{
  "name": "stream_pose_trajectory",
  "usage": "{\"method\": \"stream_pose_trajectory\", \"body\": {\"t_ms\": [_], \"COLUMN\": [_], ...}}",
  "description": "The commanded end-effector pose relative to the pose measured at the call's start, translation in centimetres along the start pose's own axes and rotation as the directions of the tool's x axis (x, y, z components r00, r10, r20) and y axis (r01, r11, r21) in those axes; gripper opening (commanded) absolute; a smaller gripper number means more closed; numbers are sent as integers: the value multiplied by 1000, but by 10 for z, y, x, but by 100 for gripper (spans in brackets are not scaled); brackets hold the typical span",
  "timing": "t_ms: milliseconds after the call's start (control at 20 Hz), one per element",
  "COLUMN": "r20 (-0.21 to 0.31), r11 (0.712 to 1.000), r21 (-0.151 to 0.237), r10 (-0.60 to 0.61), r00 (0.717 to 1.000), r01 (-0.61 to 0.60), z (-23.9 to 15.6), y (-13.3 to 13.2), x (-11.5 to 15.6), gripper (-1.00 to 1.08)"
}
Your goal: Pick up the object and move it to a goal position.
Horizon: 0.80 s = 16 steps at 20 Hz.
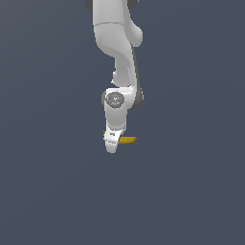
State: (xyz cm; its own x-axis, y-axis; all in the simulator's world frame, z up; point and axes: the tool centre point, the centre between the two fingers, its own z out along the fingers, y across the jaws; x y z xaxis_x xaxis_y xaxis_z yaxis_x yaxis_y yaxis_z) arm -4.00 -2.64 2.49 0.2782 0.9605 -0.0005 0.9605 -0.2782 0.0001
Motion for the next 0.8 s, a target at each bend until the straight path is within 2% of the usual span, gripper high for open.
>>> {"method": "stream_pose_trajectory", "body": {"t_ms": [0,350,750], "r20": [0,1,1], "r11": [1000,1000,1000], "r21": [-3,-2,-1], "r10": [-1,-2,-3], "r00": [1000,1000,1000], "r01": [1,2,3], "z": [-8,-49,-128], "y": [0,-7,-20], "x": [4,23,60], "gripper": [-100,-100,-100]}}
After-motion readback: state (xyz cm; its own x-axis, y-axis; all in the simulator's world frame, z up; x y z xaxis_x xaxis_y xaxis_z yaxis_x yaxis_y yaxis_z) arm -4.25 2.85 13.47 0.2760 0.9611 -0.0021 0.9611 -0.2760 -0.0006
